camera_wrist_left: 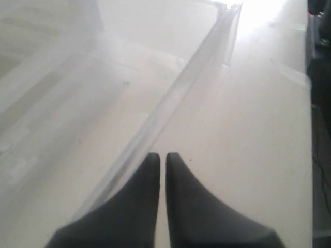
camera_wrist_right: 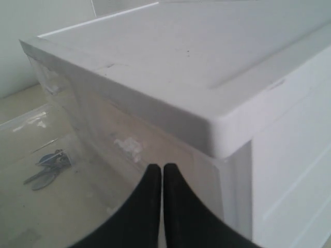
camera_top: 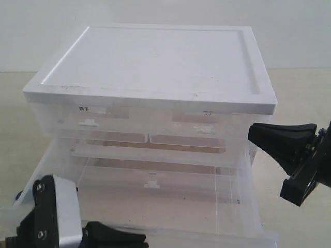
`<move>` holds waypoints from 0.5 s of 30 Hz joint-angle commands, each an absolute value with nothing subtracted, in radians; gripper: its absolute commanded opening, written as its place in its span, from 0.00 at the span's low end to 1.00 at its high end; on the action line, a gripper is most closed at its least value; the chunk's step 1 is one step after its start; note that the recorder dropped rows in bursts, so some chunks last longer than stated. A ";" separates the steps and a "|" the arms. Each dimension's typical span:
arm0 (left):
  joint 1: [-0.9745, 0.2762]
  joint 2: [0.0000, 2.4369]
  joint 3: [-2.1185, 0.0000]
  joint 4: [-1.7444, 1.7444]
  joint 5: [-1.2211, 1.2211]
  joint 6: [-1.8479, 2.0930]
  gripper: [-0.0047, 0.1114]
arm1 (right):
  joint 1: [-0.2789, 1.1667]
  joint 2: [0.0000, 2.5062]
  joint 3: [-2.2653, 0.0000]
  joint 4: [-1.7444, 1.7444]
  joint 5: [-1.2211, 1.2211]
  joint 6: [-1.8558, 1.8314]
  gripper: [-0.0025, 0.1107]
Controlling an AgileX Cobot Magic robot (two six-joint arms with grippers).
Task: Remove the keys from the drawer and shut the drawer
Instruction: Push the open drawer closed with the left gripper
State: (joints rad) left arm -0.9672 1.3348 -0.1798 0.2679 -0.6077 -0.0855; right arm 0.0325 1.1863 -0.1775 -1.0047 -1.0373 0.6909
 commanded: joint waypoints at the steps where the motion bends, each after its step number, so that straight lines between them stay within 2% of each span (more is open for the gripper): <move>1: -0.968 1.338 -0.214 0.143 -0.657 0.011 0.08 | 0.031 1.187 -0.182 -1.016 -1.074 0.696 0.02; 11: -0.963 1.352 -0.257 -0.107 -0.637 0.268 0.08 | 0.031 1.187 -0.182 -1.039 -1.100 0.696 0.02; 15: -0.975 1.345 -0.253 -0.052 -0.633 0.230 0.08 | 0.031 1.187 -0.182 -1.041 -1.100 0.696 0.02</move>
